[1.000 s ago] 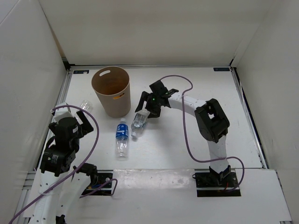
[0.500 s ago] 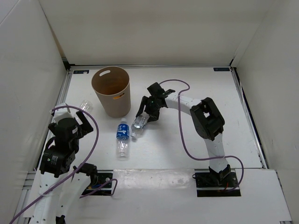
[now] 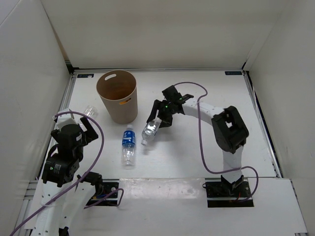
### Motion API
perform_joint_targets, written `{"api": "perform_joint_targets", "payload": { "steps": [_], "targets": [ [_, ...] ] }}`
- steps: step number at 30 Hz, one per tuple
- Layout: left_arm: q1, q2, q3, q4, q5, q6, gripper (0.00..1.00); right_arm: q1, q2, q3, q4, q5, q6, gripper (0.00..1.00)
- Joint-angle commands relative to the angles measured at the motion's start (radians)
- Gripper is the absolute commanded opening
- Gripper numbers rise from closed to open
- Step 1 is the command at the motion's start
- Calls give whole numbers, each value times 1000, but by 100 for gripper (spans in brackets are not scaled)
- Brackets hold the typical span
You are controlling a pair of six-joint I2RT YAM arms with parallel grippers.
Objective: Put the plastic bottles in the bin
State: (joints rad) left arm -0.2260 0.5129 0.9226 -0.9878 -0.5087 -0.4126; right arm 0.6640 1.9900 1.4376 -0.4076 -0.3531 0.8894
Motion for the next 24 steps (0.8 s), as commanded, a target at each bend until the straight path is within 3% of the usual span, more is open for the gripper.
{"api": "perform_joint_targets", "payload": {
  "steps": [1,6,14,20,24],
  "targets": [
    [-4,-10,-7,-2,-5,-5,99,-23,-152,-28,-23,37,-63,0],
    [-4,-10,-8,0,-2,-6,99,-44,-253,-46,-56,65,-133,0],
    [-4,-7,-10,1,9,-3,99,-87,-425,-42,61,77,-292,0],
    [-4,10,-4,0,27,3,99,-123,-504,99,130,109,-415,0],
    [-3,10,-5,8,22,3,99,-12,-471,231,151,258,-555,0]
  ]
}}
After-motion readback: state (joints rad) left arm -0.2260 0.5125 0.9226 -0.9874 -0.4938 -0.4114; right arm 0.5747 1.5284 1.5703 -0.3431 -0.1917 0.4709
